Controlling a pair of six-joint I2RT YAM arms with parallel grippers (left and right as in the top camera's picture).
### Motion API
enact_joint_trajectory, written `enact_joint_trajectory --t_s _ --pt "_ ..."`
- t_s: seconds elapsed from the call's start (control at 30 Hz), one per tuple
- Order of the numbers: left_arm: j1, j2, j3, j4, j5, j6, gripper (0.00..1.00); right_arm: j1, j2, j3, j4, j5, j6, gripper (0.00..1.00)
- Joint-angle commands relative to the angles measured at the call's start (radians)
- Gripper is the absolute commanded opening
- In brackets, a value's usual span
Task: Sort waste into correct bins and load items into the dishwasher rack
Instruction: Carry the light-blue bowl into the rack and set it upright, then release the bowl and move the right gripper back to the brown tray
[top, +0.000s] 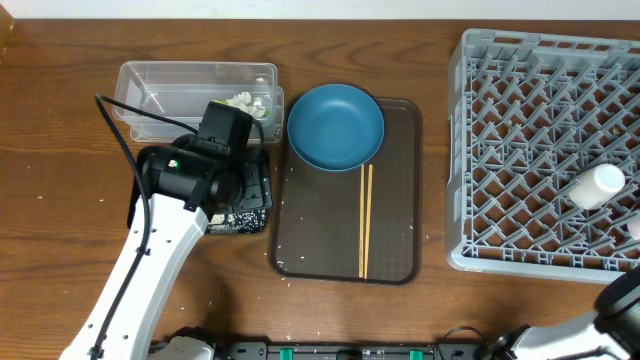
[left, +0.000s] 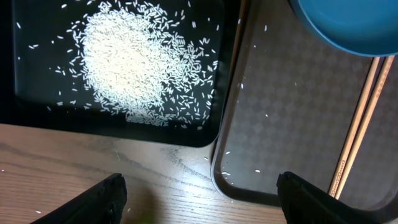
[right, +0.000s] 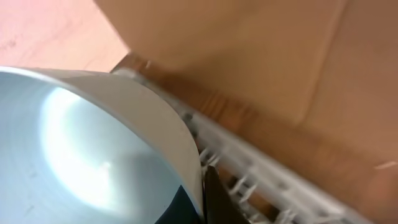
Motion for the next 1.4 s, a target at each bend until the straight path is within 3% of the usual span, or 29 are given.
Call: enact_joint_trajectory --t_s 0.0,0.07,0.27,0.4,0.57,0.73,1.07,1.13,1.27,1.37 --pt "0.001 0.008 -0.004 -0.003 -0.005 -0.01 0.81 0.086 -0.048 0.003 -0.013 0.452 -0.182 0.01" --pt "0.001 0.008 -0.004 -0.004 -0.005 -0.01 0.8 0.146 -0.043 0.003 -0.007 0.729 -0.214 0.01" --pt "0.001 0.008 -0.004 -0.003 -0.005 -0.01 0.8 0.245 0.009 0.003 0.003 1.001 -0.228 0.01" --pt "0.001 0.008 -0.004 -0.004 -0.005 -0.01 0.81 0.285 0.084 0.003 0.122 1.171 -0.362 0.01" --pt "0.002 0.008 -0.004 -0.003 -0.005 -0.01 0.81 0.303 0.172 0.003 0.293 1.232 -0.607 0.01" --pt "0.002 0.008 -0.004 -0.003 -0.005 -0.01 0.81 0.317 0.234 0.003 0.362 1.199 -0.752 0.01" --pt "0.002 0.008 -0.004 -0.003 -0.005 -0.01 0.81 0.375 0.322 0.003 0.349 1.085 -0.783 0.01" --pt "0.002 0.008 -0.004 -0.003 -0.005 -0.01 0.81 0.401 0.324 0.003 0.34 1.078 -0.772 0.09" --pt "0.002 0.008 -0.004 -0.001 -0.005 -0.01 0.81 0.447 0.324 0.003 0.304 1.078 -0.753 0.38" --pt "0.002 0.008 -0.004 -0.002 -0.005 -0.01 0.81 0.472 0.324 0.003 0.282 1.081 -0.739 0.48"
